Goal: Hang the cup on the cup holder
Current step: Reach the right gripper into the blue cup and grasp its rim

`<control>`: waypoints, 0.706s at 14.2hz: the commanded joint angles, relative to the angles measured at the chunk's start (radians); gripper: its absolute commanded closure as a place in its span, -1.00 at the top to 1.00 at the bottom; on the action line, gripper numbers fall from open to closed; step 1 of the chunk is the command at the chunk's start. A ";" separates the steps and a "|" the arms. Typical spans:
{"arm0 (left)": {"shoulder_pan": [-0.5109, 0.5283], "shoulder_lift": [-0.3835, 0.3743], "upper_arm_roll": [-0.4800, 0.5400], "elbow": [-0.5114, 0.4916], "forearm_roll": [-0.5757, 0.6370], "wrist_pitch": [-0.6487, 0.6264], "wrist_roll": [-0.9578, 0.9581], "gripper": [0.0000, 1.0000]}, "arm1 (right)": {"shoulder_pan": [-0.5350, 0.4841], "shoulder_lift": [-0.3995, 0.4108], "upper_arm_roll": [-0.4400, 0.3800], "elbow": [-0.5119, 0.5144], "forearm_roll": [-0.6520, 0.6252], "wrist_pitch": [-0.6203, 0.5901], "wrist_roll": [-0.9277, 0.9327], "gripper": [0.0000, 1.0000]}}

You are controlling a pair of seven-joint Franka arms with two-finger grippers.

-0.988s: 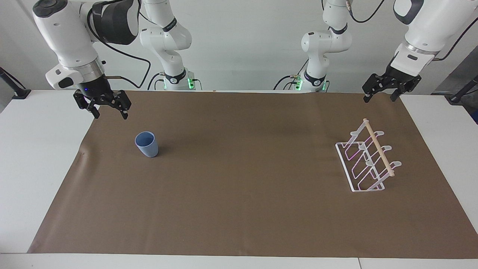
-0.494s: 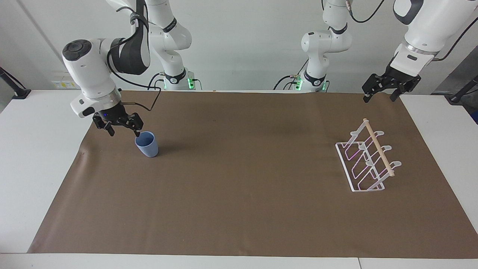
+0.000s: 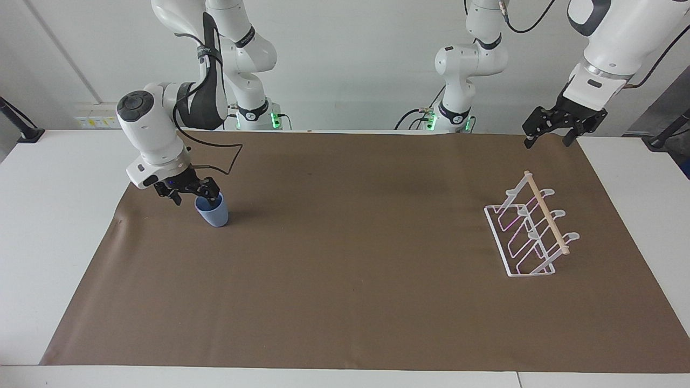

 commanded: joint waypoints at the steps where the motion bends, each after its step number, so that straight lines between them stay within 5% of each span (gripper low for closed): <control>1: -0.002 -0.029 0.003 -0.034 0.002 0.006 -0.014 1.00 | -0.011 -0.010 0.000 -0.050 0.020 0.064 -0.011 1.00; 10: -0.003 -0.033 0.001 -0.040 0.002 0.008 -0.014 1.00 | -0.028 -0.011 -0.001 -0.165 0.019 0.205 -0.077 1.00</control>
